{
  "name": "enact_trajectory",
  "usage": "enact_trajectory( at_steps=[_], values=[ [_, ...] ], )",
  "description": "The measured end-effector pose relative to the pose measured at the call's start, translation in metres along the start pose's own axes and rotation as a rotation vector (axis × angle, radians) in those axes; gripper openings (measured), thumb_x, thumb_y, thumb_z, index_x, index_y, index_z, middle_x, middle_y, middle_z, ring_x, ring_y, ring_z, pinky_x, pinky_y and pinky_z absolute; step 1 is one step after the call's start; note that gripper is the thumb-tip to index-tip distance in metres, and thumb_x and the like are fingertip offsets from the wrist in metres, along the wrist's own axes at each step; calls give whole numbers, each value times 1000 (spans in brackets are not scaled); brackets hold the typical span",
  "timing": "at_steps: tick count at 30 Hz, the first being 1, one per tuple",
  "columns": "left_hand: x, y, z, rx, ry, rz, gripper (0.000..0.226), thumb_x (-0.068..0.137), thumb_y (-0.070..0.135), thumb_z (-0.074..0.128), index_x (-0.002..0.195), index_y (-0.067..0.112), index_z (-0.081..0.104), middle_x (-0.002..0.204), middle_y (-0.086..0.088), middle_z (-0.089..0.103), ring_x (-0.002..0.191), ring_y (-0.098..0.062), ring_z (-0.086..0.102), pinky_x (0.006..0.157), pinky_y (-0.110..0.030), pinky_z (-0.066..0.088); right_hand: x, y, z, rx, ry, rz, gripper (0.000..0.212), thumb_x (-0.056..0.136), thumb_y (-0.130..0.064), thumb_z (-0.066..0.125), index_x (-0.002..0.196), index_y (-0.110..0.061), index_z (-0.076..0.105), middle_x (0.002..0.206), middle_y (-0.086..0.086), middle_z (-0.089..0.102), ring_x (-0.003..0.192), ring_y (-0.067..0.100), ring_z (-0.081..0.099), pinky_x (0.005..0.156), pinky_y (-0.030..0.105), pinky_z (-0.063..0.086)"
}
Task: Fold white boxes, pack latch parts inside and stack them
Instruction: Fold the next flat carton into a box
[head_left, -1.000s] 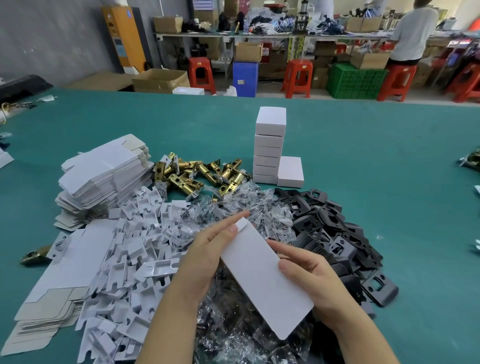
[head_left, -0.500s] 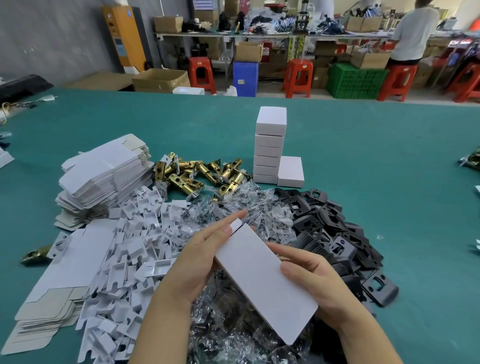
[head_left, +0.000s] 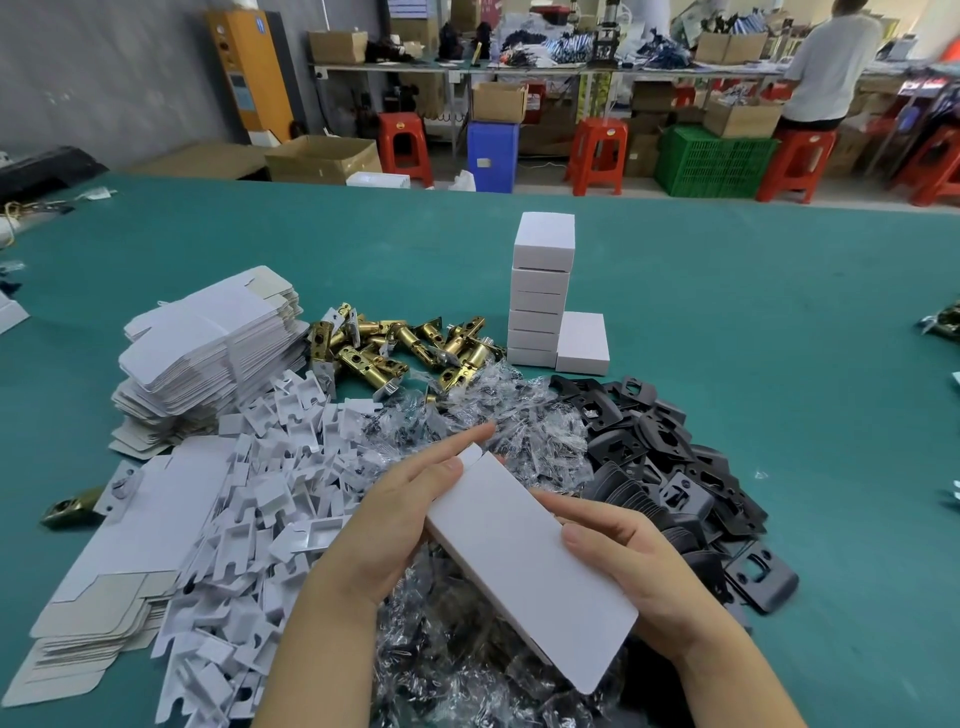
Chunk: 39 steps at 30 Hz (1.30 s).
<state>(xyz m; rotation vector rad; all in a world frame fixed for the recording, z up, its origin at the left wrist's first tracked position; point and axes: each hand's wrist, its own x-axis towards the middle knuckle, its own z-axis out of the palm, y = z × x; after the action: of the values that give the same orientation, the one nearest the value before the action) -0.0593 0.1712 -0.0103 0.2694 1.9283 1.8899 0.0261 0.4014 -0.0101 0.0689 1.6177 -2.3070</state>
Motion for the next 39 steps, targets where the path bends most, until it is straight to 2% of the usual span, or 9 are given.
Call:
enact_trajectory(
  at_steps=[6, 13, 16, 20, 24, 26, 29, 35, 39],
  values=[
    [0, -1, 0, -6, 6, -1, 40, 93, 43, 53, 131, 48, 65, 128, -4, 70, 121, -44, 57, 105, -54, 46, 0, 0, 0, -4, -1, 0, 39, 87, -23, 69, 125, -24, 74, 119, 17, 74, 92, 24, 73, 74, 31, 60],
    [-2, 2, 2, -9, 19, -17, 42, 90, 41, 52, 128, 51, 66, 131, 1, 68, 97, -17, 63, 82, -30, 48, 1, 2, 0, 1, 6, 9, 38, 87, -22, 69, 125, -24, 74, 119, 17, 74, 93, 24, 74, 72, 31, 59],
    [-3, 4, 3, -1, 25, -31, 42, 89, 42, 52, 127, 52, 66, 130, 1, 67, 90, -10, 62, 73, -25, 47, 1, 1, 0, -7, 11, 7, 38, 87, -23, 70, 124, -24, 75, 117, 15, 75, 91, 23, 74, 71, 30, 59],
    [-4, 6, 3, 22, 20, -28, 43, 90, 41, 48, 127, 53, 66, 134, 3, 66, 101, -18, 61, 80, -30, 46, 1, 2, -1, -12, 7, 6, 38, 87, -23, 70, 125, -25, 74, 118, 17, 74, 94, 25, 74, 74, 32, 60],
    [-5, 8, 3, 44, 5, -2, 42, 92, 43, 45, 128, 51, 66, 131, 8, 67, 101, -15, 62, 80, -30, 46, 1, 3, -1, -26, -5, 4, 40, 87, -27, 74, 127, -25, 73, 122, 17, 73, 97, 27, 73, 78, 33, 60],
    [-6, 7, 3, 38, -5, 25, 45, 91, 56, 46, 132, 49, 64, 126, 10, 69, 108, -20, 63, 90, -35, 48, 1, 3, -2, -32, -9, 0, 45, 83, -33, 76, 128, -25, 73, 122, 17, 73, 97, 26, 73, 76, 33, 60],
    [-7, 7, 2, 57, -54, 55, 53, 88, 66, 48, 137, 51, 58, 141, 14, 60, 128, -22, 56, 109, -47, 41, 2, 2, -3, -44, -14, -9, 47, 83, -34, 76, 129, -25, 72, 120, 16, 74, 94, 25, 74, 73, 32, 59],
    [-9, 8, 7, 181, -94, 109, 58, 82, 57, 64, 139, 59, 51, 136, 19, 61, 115, -12, 63, 95, -35, 54, 1, 2, -6, -53, -8, -17, 41, 86, -29, 75, 127, -25, 73, 116, 14, 76, 90, 23, 74, 70, 30, 59],
    [-9, 8, 8, 129, -110, 107, 51, 89, 54, 52, 140, 55, 53, 137, 10, 64, 120, -21, 63, 104, -44, 49, 0, 0, -7, -56, 4, -8, 37, 87, -23, 71, 124, -25, 75, 113, 15, 76, 88, 23, 74, 70, 31, 60]
  ],
)
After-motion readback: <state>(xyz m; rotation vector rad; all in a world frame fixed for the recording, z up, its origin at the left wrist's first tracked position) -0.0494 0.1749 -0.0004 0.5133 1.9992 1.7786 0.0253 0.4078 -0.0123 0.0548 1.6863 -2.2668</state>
